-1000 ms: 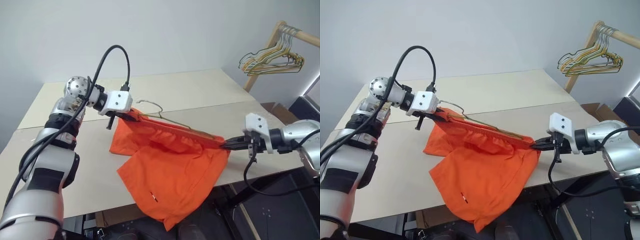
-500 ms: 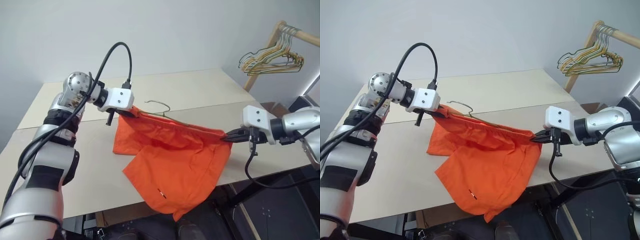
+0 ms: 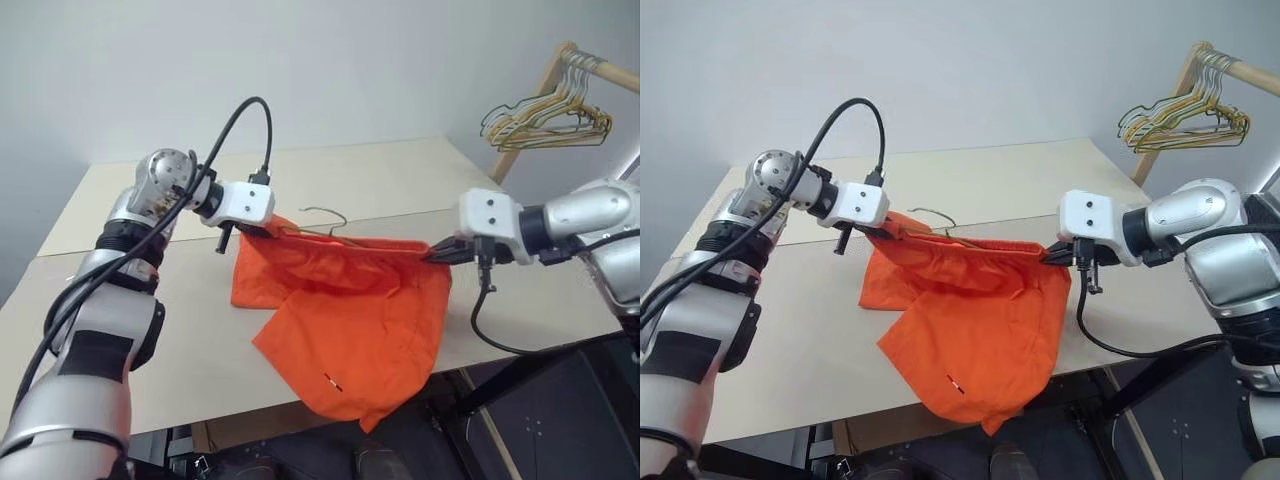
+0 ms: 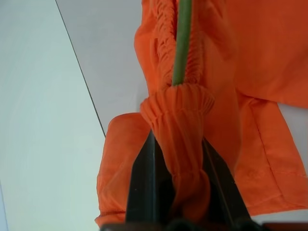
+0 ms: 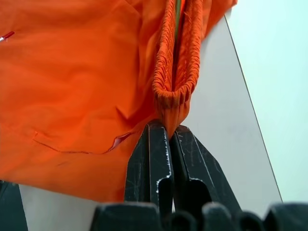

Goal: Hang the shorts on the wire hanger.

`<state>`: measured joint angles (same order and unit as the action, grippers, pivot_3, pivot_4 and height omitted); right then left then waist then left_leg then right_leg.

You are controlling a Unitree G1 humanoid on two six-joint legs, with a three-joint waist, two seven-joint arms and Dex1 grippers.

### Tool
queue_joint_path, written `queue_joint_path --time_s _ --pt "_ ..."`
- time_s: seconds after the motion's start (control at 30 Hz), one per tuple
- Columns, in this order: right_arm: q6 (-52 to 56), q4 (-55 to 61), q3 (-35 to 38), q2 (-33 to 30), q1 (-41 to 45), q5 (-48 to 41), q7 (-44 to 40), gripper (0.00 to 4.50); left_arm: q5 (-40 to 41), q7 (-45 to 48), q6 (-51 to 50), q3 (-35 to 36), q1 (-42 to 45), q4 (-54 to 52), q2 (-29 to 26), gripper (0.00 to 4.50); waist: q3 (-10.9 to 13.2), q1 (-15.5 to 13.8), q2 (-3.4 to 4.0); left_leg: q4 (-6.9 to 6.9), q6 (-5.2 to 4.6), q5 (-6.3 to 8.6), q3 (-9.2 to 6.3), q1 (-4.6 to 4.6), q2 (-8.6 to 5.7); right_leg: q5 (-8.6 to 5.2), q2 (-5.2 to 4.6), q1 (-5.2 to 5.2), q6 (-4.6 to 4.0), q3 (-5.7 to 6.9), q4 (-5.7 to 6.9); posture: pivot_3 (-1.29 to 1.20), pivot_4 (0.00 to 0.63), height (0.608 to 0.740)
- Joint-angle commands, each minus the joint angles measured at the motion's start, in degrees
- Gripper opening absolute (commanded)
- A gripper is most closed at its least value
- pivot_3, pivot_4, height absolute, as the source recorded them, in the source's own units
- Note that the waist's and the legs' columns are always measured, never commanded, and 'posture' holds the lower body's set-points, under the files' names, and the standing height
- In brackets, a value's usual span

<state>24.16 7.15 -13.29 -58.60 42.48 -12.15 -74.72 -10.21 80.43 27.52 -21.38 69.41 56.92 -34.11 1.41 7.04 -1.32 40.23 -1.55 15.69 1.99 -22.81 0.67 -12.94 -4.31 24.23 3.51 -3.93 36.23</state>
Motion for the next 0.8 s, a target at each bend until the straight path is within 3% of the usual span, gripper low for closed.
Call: queue_joint_path --time_s 0.03,0.43,0.7,0.8 --pt "2.00 1.32 0.16 1.05 2.96 1.39 0.57 0.01 -0.34 -1.03 -0.48 1.15 1.01 -2.12 -0.11 0.00 0.00 0.04 0.00 0.00 0.00 0.00 -0.01 0.00 0.01 0.00 0.01 0.01 0.00 0.00 0.00 -0.14 0.000 0.740" --pt "6.23 3.05 -1.32 8.26 3.85 3.38 4.81 0.01 2.15 0.16 -3.23 3.55 -0.81 -5.44 0.52 0.00 0.00 0.17 0.00 0.01 0.00 0.00 -0.06 -0.01 0.01 0.00 0.01 0.02 0.00 0.01 0.04 -0.15 0.000 0.740" --pt "3.28 3.18 -1.70 11.31 1.76 5.62 7.92 0.01 3.04 0.39 -5.21 4.60 -1.80 -6.62 0.28 0.00 0.00 0.29 0.01 0.01 0.00 0.00 -0.08 -0.01 0.00 0.01 0.01 0.02 0.00 0.01 0.06 -0.15 0.000 0.740" --pt "2.28 3.93 -1.33 12.06 1.34 5.44 8.16 0.81 2.81 -0.16 -5.53 4.67 -2.10 -6.89 0.31 0.00 0.00 0.29 0.01 0.01 0.00 0.00 -0.08 -0.01 -0.01 0.01 0.00 0.02 0.00 0.01 0.04 -0.14 0.000 0.740"
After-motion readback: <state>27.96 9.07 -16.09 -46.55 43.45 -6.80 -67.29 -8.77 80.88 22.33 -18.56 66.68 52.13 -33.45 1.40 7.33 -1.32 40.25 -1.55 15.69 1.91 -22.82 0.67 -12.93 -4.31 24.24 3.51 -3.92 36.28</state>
